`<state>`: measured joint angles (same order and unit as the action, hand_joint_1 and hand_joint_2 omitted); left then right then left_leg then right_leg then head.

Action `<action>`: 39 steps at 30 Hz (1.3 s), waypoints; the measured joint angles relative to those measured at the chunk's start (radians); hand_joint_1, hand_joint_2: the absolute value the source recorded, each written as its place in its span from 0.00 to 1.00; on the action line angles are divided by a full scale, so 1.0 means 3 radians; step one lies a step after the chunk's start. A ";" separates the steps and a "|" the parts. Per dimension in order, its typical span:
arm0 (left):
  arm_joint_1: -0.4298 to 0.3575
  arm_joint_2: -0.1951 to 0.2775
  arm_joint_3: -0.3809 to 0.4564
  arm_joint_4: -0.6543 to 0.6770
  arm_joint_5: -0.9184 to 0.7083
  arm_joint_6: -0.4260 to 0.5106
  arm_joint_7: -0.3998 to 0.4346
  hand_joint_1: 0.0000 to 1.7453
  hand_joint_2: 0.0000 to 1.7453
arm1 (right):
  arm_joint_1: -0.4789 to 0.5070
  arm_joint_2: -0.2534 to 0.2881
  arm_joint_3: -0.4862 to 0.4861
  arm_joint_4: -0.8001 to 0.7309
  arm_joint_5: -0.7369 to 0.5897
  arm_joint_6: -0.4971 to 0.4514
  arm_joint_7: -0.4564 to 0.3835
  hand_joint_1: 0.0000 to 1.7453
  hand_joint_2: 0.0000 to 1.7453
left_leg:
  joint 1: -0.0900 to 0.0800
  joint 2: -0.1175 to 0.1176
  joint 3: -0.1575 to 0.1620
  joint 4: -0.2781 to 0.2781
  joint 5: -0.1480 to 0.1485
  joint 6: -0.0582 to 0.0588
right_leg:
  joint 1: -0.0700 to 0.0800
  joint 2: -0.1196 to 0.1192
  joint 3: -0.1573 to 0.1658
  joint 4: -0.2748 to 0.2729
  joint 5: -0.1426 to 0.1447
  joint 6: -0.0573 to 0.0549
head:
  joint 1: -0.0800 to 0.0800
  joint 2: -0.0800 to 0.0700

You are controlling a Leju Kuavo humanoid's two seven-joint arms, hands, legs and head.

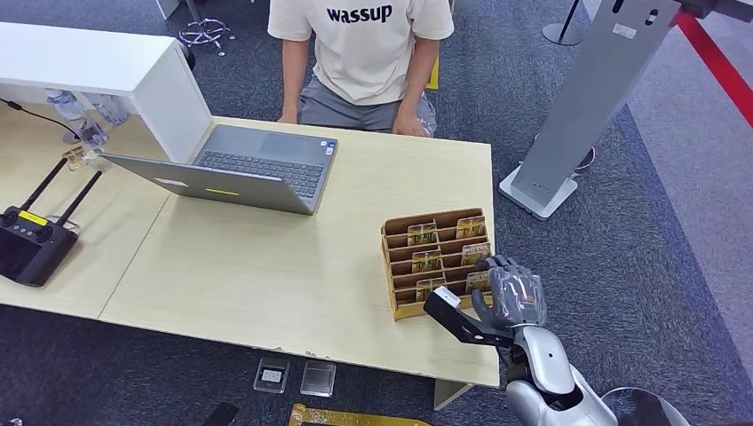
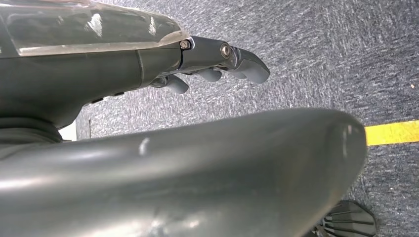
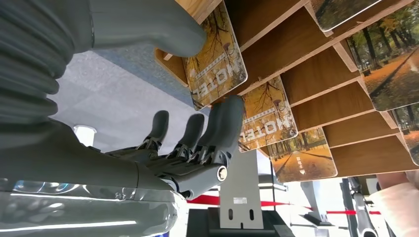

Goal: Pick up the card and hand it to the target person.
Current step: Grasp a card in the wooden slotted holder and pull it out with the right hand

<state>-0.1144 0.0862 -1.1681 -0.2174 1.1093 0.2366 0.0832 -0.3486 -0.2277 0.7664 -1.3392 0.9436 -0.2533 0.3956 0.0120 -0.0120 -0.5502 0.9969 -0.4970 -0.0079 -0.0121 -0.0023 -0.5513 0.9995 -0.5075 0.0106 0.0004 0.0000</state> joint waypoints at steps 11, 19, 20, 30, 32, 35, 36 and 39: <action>0.0001 0.0000 0.0000 0.0000 0.0001 -0.0007 -0.0010 0.00 0.00 | -0.0003 0.0000 -0.0003 0.0018 -0.0011 -0.0041 -0.0003 0.52 1.00 | 0.0000 0.0000 0.0001 0.0000 0.0000 0.0000 | 0.0000 0.0000 0.0000 0.0000 0.0000 0.0000 | 0.0001 0.0000; 0.0000 0.0000 0.0000 0.0000 0.0001 -0.0014 -0.0015 0.00 0.00 | -0.0003 0.0000 -0.0007 0.0045 -0.0018 -0.0065 -0.0013 0.60 1.00 | 0.0000 0.0000 0.0001 0.0000 0.0000 0.0000 | 0.0000 0.0000 0.0000 0.0000 0.0000 0.0000 | 0.0000 0.0000; 0.0000 0.0000 0.0000 0.0000 0.0001 -0.0015 -0.0013 0.00 0.00 | -0.0003 0.0000 -0.0008 0.0049 -0.0021 -0.0066 -0.0014 0.61 1.00 | 0.0000 0.0000 0.0001 0.0000 0.0000 0.0000 | 0.0000 0.0000 0.0000 0.0000 0.0000 0.0000 | 0.0000 0.0000; -0.0004 0.0000 0.0000 0.0000 0.0001 -0.0011 -0.0008 0.00 0.00 | 0.0005 -0.0001 -0.0018 0.0079 -0.0043 -0.0066 -0.0028 0.74 1.00 | 0.0000 0.0000 0.0002 0.0000 0.0000 0.0000 | 0.0000 0.0001 0.0000 0.0000 0.0000 0.0000 | 0.0000 0.0000; -0.0005 0.0000 0.0000 0.0000 0.0001 -0.0011 -0.0006 0.00 0.00 | 0.0006 -0.0001 -0.0028 0.0085 -0.0045 -0.0068 -0.0031 0.75 1.00 | 0.0000 0.0000 0.0003 0.0000 0.0000 0.0000 | 0.0000 0.0001 0.0000 0.0000 0.0000 0.0000 | -0.0001 0.0000; -0.0006 0.0000 0.0000 0.0000 0.0001 -0.0009 0.0000 0.00 0.00 | 0.0007 -0.0001 -0.0050 0.0090 -0.0044 -0.0071 -0.0033 0.79 1.00 | 0.0000 0.0001 0.0003 0.0000 0.0000 0.0000 | 0.0000 0.0001 0.0001 0.0000 0.0000 0.0000 | -0.0001 0.0000; -0.0006 0.0000 0.0000 0.0000 0.0001 -0.0008 0.0000 0.00 0.00 | 0.0007 -0.0001 -0.0058 0.0090 -0.0043 -0.0071 -0.0034 0.81 1.00 | 0.0000 0.0001 0.0004 0.0000 0.0000 0.0000 | 0.0000 0.0001 0.0001 0.0000 0.0000 0.0000 | 0.0000 0.0000; -0.0007 0.0000 0.0000 0.0000 0.0003 -0.0016 -0.0006 0.00 0.00 | 0.0006 0.0000 -0.0079 0.0092 -0.0038 -0.0069 -0.0039 0.87 1.00 | 0.0000 0.0001 0.0004 0.0000 0.0000 0.0000 | 0.0000 0.0001 0.0002 0.0000 0.0000 0.0000 | 0.0000 0.0000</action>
<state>-0.1166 0.0862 -1.1681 -0.2174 1.1102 0.2318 0.0813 -0.3466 -0.2278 0.7426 -1.3115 0.9320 -0.2741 0.3840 0.0120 -0.0119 -0.5490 0.9969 -0.4970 -0.0079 -0.0121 -0.0020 -0.5507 0.9994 -0.5074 0.0106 0.0005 0.0000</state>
